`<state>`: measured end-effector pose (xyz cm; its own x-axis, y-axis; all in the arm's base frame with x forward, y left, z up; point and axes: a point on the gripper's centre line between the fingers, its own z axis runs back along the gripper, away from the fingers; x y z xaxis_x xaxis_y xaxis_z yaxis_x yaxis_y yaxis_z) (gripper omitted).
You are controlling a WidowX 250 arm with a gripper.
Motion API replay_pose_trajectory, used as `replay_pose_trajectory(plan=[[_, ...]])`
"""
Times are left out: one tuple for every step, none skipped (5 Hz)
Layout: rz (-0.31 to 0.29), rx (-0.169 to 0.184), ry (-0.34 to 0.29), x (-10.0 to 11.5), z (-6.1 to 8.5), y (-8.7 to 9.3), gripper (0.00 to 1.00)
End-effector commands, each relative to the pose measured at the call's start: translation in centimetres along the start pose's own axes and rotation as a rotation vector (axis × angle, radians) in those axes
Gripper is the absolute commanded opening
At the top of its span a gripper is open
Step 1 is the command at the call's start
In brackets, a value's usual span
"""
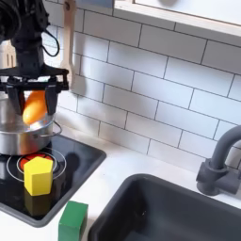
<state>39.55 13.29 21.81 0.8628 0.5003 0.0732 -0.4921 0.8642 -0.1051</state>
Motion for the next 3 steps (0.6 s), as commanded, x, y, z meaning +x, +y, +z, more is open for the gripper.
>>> replay_pose_trajectory(plan=[[0.056, 0.034, 0.003, 1.41, -0.99, 1.33, 0.0], [0.053, 0.042, 0.011, 1.6, -1.5, 1.23, 0.0], [0.071, 0.057, 0.02, 1.78, -1.88, 1.7, 0.0]])
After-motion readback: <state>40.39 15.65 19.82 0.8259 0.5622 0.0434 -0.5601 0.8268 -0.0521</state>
